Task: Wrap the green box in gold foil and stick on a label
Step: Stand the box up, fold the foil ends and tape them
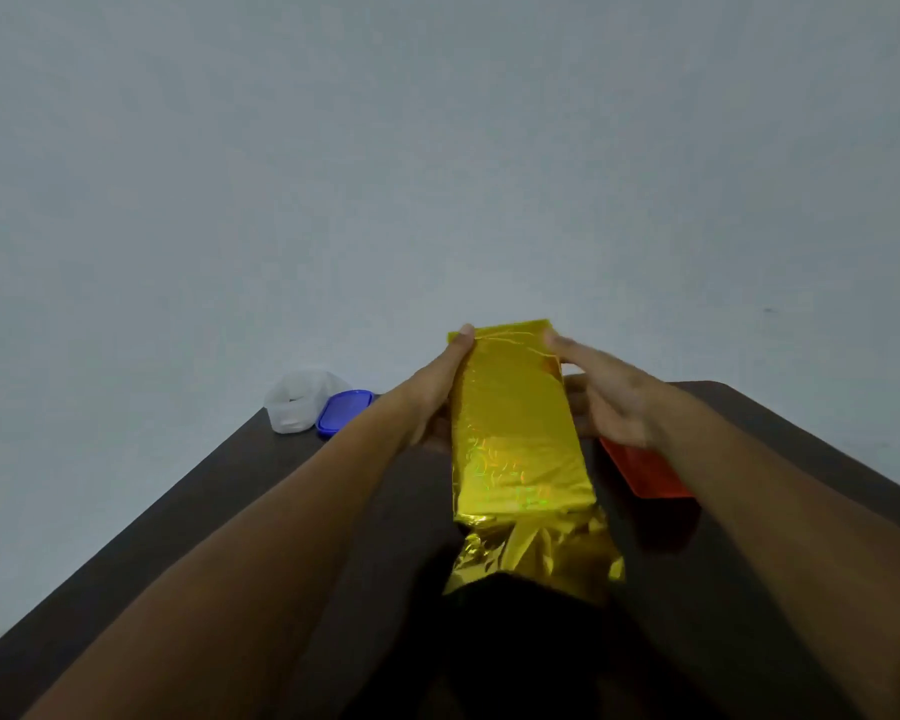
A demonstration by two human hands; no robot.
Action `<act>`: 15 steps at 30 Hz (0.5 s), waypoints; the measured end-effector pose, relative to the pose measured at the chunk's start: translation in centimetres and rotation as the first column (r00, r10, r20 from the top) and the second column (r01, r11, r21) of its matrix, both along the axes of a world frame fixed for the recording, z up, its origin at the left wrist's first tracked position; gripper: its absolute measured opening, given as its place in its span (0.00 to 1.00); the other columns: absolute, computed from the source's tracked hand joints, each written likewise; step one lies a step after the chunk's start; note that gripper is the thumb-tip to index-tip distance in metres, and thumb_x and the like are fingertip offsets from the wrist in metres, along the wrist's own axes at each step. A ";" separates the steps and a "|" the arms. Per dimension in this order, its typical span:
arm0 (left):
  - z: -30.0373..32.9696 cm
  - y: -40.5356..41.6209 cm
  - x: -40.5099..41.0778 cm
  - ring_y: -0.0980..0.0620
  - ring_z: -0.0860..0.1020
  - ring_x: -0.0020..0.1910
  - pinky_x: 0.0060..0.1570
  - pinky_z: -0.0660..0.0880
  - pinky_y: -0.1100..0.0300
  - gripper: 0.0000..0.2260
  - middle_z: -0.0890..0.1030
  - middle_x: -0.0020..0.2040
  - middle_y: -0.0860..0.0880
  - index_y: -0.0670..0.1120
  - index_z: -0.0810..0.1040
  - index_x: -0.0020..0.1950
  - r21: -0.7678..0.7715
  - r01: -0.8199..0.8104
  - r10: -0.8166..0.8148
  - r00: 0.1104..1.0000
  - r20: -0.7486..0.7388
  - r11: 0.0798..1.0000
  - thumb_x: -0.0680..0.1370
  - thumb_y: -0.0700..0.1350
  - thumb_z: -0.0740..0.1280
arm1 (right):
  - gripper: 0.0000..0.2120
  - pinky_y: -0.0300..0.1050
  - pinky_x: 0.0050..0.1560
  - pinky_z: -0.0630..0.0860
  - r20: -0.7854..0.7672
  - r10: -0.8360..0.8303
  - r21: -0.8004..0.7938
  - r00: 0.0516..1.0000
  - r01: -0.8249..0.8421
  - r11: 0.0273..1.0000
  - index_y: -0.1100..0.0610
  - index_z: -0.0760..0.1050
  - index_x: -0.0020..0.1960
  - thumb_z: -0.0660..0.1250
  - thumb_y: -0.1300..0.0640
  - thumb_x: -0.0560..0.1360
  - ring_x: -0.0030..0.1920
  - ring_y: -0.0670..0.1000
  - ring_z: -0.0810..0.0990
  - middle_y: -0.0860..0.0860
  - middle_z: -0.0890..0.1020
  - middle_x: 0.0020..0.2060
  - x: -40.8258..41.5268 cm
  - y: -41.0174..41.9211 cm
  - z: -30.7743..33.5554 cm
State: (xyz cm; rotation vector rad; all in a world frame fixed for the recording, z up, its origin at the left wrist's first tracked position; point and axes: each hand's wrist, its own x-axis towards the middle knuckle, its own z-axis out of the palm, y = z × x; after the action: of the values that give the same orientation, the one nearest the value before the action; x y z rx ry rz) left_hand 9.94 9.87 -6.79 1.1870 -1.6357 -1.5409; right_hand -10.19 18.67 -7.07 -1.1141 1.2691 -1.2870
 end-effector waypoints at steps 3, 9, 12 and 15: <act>-0.1 0.1 0.5 0.47 0.82 0.43 0.41 0.82 0.52 0.41 0.82 0.47 0.44 0.43 0.77 0.57 0.035 -0.001 -0.001 0.999 0.044 0.999 0.72 0.79 0.55 | 0.23 0.56 0.54 0.82 -0.046 -0.017 0.118 0.999 0.022 0.993 0.57 0.79 0.60 0.69 0.40 0.77 0.53 0.59 0.84 0.59 0.84 0.53 0.1 -0.3 -0.7; -0.3 -0.3 1.4 0.52 0.84 0.40 0.35 0.78 0.61 0.16 0.85 0.49 0.43 0.44 0.82 0.50 -0.073 0.068 -0.072 0.996 -0.060 0.995 0.85 0.49 0.56 | 0.23 0.53 0.53 0.81 0.190 -0.070 0.182 0.979 0.035 0.983 0.56 0.78 0.48 0.63 0.36 0.79 0.45 0.58 0.76 0.59 0.77 0.54 -0.8 -0.2 -0.8; 0.1 0.0 1.1 0.47 0.84 0.42 0.29 0.77 0.64 0.15 0.84 0.54 0.40 0.44 0.80 0.58 -0.063 0.116 -0.119 0.992 -0.046 0.991 0.83 0.52 0.60 | 0.34 0.54 0.38 0.86 0.323 -0.093 0.224 0.942 0.019 0.974 0.68 0.71 0.67 0.55 0.37 0.83 0.48 0.71 0.84 0.68 0.79 0.58 -1.0 -0.1 -0.6; 0.4 0.1 0.8 0.47 0.82 0.35 0.26 0.78 0.62 0.19 0.80 0.50 0.42 0.42 0.79 0.58 0.034 0.072 -0.069 0.993 -0.091 0.997 0.81 0.57 0.63 | 0.28 0.48 0.35 0.85 0.323 -0.120 0.242 0.939 0.040 0.969 0.69 0.61 0.71 0.53 0.45 0.85 0.48 0.70 0.85 0.70 0.71 0.65 -0.6 0.4 -0.6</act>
State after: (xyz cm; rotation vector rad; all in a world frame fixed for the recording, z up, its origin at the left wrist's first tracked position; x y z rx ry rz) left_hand 10.78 9.98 -6.38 1.0731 -1.6122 -1.6509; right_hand -10.77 19.10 -7.64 -0.6492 1.1792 -1.2864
